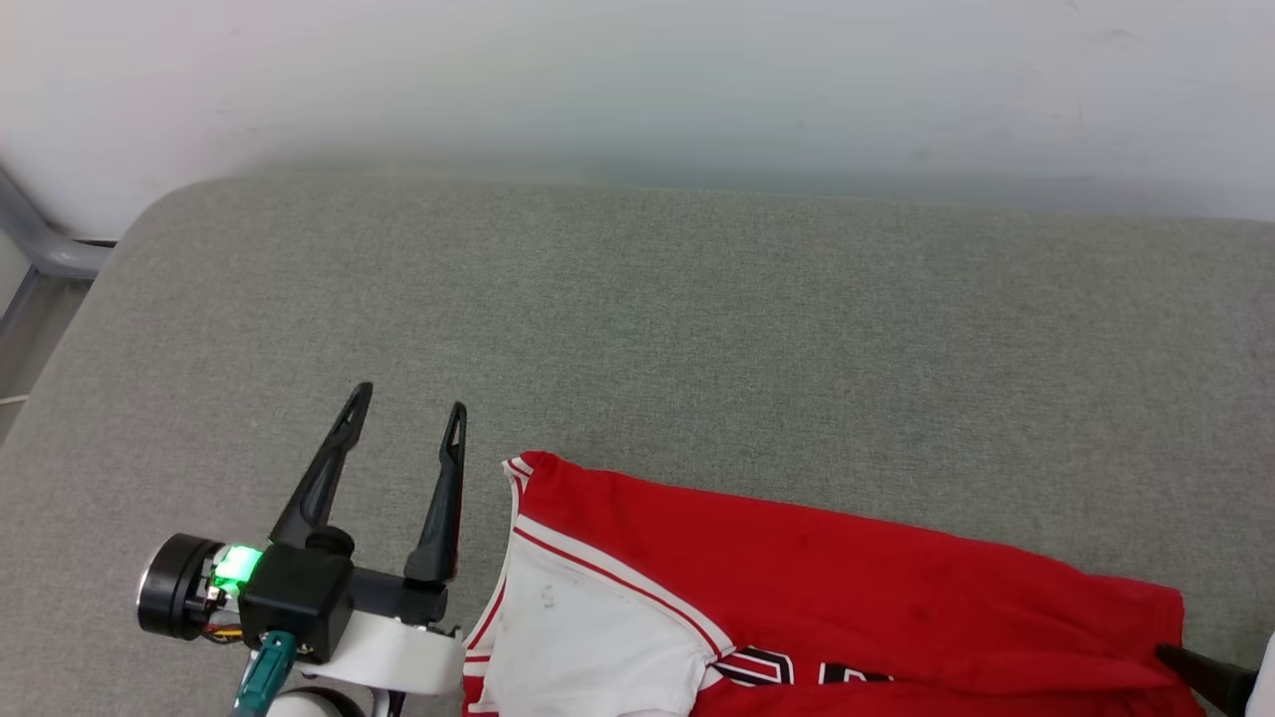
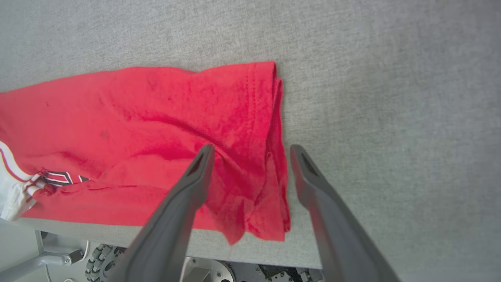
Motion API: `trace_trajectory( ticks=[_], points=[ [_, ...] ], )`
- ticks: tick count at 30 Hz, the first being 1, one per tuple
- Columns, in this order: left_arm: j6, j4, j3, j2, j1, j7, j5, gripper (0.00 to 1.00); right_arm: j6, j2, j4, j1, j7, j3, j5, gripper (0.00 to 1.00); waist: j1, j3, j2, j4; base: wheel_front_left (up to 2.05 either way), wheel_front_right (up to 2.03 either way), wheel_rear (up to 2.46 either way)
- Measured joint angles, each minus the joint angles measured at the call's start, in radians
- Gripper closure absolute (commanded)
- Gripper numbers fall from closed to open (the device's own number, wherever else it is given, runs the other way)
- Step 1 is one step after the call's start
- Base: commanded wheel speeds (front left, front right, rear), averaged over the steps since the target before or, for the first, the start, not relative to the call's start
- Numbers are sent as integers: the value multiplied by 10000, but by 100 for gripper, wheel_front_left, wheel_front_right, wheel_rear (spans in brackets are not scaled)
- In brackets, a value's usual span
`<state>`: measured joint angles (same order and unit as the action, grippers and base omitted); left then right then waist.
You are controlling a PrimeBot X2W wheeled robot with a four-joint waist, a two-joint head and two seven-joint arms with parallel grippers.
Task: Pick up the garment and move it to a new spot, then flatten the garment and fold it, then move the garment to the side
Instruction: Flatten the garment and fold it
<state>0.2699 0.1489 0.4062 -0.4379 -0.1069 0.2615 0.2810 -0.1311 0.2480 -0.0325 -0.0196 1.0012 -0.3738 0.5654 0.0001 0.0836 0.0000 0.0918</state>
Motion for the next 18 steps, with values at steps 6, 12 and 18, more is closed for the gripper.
trace_trajectory(
  ticks=[6,12,18],
  points=[
    [-888,-54,-769,777,541,0,-840,0,0,-286,-669,204,73,-474,-610,0,0,240,0,176,0,0,0],
    [-1666,-123,-1440,1356,598,0,-1304,0,0,-330,-1404,394,-244,-566,-742,0,0,525,0,344,0,0,0],
    [-2368,-190,-2092,1795,596,2,-1664,0,6,-163,-2036,595,-466,-178,-644,0,-1,800,0,484,0,0,0]
  ],
)
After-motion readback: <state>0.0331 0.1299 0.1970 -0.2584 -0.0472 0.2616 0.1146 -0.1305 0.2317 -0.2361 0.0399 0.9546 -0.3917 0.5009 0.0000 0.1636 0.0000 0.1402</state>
